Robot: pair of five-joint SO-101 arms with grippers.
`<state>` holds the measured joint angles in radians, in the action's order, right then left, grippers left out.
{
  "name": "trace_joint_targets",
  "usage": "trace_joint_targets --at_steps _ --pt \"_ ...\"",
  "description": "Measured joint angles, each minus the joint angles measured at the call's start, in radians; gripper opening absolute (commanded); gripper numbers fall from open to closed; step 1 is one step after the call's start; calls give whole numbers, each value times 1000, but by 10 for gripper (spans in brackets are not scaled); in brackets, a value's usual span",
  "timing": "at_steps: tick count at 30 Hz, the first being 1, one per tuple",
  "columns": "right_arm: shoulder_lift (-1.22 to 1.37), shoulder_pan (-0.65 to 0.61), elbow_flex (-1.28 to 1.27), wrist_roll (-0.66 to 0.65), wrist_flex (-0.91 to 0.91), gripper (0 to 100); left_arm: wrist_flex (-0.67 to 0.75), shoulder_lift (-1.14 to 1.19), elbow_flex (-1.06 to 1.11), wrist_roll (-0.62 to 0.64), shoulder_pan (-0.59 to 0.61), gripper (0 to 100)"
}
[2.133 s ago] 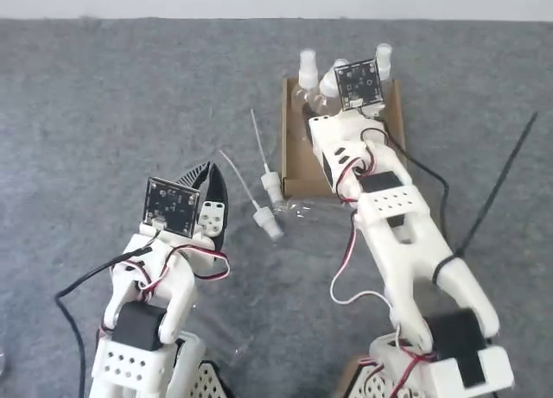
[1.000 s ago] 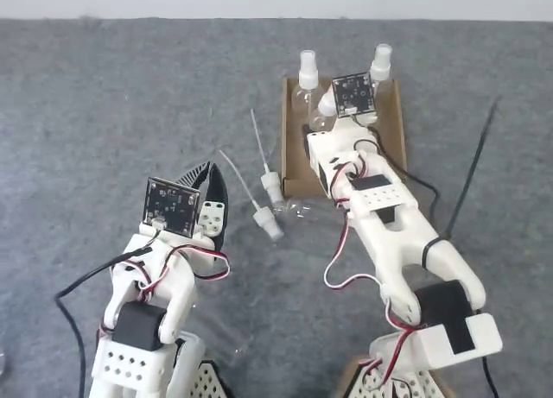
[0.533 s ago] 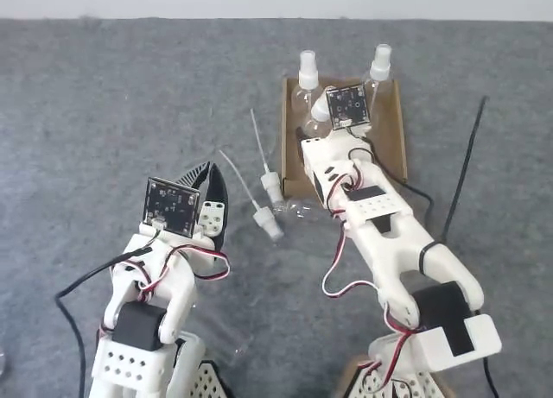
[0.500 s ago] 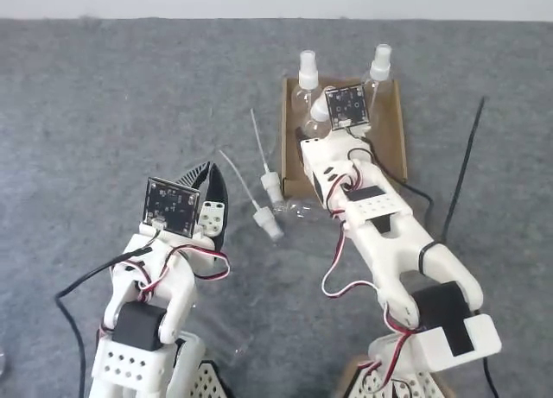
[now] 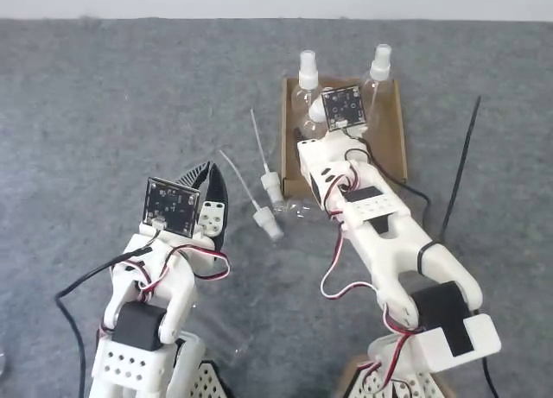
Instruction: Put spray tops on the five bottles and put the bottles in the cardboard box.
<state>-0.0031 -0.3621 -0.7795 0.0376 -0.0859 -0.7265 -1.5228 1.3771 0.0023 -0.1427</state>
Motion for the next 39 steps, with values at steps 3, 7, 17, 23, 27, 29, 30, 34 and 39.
trace_joint_targets --at_steps 3,7,17,23,27,29,30,34,39 --pt "-2 -11 0 0 12 229 0 0 0 0 0 11" --pt "5 -12 -18 2 35 240 0 0 0 0 0 11" --pt "5 -15 -21 0 41 241 0 0 0 0 0 11" --pt "5 -15 -21 -61 41 242 0 0 0 0 0 11" --pt "5 -15 -21 -69 41 242 0 0 0 0 0 11" --pt "2 -15 -21 -72 46 242 0 0 0 0 0 11" --pt "-9 -15 -21 -72 64 242 0 0 0 0 0 11" --pt "-91 -18 -21 -74 158 242 0 0 0 0 0 11" --pt "-169 -46 -21 -74 198 242 0 0 0 0 0 11"
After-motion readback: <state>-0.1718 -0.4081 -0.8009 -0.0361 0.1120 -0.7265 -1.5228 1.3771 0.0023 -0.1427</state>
